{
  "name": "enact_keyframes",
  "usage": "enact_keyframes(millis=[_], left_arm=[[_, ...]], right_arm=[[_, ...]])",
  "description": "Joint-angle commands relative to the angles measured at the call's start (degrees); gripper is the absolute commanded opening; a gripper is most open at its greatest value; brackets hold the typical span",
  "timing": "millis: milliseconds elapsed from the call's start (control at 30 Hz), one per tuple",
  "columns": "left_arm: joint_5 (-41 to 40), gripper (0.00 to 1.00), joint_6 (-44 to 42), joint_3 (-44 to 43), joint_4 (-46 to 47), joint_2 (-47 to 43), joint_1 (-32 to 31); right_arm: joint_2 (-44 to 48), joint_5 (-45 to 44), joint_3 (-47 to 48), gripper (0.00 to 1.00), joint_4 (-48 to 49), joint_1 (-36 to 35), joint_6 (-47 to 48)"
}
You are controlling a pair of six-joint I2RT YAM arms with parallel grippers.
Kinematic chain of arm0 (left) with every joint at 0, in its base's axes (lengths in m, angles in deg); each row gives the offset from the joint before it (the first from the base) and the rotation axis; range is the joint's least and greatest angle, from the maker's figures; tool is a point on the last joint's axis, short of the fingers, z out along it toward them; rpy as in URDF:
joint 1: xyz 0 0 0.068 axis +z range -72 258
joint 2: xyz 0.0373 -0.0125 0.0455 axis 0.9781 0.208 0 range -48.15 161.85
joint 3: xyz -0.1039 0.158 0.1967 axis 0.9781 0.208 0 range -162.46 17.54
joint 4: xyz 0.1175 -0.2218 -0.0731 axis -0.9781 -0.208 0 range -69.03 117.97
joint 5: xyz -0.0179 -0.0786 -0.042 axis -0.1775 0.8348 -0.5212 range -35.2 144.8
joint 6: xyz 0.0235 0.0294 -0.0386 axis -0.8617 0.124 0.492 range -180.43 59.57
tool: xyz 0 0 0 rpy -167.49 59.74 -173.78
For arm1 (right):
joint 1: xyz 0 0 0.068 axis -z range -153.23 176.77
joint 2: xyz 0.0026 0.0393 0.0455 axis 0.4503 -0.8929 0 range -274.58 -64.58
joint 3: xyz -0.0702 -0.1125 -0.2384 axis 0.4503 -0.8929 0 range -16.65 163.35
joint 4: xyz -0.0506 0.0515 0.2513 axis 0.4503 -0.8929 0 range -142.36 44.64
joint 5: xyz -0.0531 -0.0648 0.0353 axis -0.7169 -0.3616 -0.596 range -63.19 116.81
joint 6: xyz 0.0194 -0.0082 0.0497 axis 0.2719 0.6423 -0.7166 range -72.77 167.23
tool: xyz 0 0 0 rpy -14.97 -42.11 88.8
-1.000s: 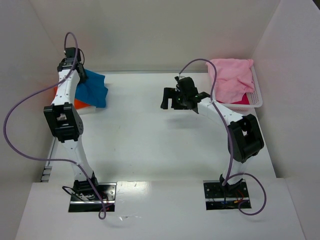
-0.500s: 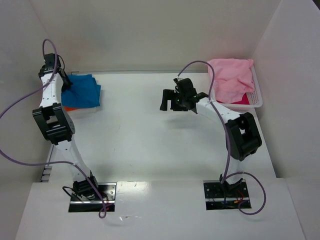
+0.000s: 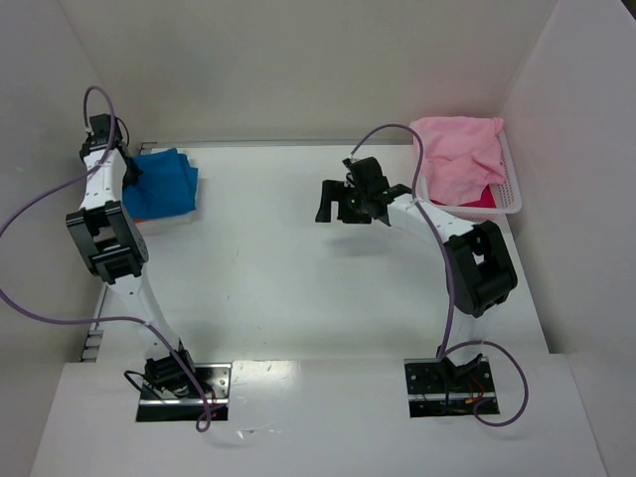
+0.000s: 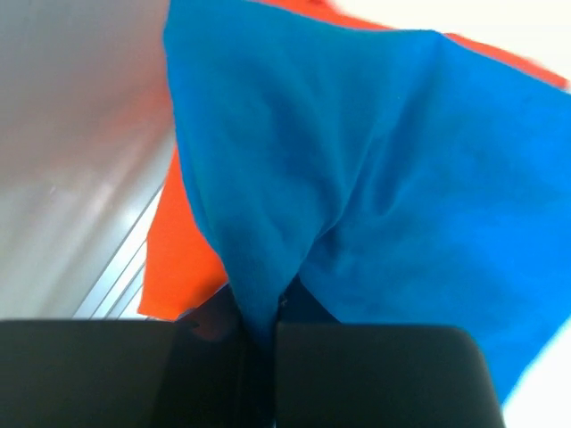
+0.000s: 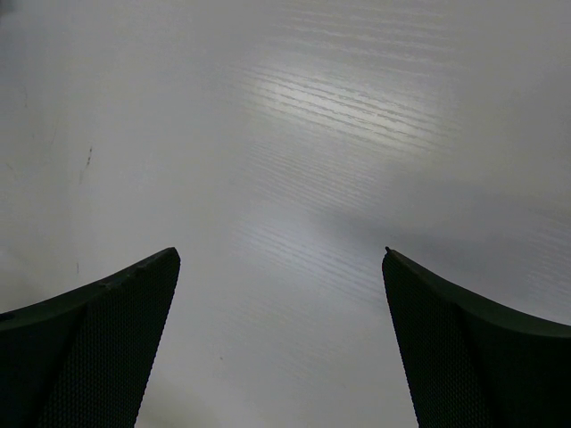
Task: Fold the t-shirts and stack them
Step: Put the neatly folded tshirt into the corner of the board with the left arm
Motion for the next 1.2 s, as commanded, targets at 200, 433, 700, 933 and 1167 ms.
enact_keyframes(millis=[200, 433, 700, 933, 1167], left_arm=[[2.40, 0.00, 3.74, 6.65, 7.63, -4.48, 7.60], [7.91, 0.08, 3.74, 2.83, 6.41, -0.78, 7.60], [9.76, 0.65, 3.22, 4.15, 6.93, -6.39, 4.64], [-2.75, 0.91, 1.99, 4.68, 6.93, -14.35, -0.95], [-14.20, 0.97, -0.21, 11.03, 9.09, -22.00, -8.62]], right_arm=[[-2.55, 2.72, -0.30, 1.00, 1.20, -0.49, -0.53], [-2.55, 2.20, -0.30, 1.00, 1.20, -1.52, -0.53], [-1.93, 2.19, -0.30, 1.00, 0.67, -2.04, -1.06], [3.22, 1.67, -2.37, 1.00, 0.67, -2.05, -1.06], [10.33, 1.14, -6.91, 1.00, 2.25, -2.05, -2.20]])
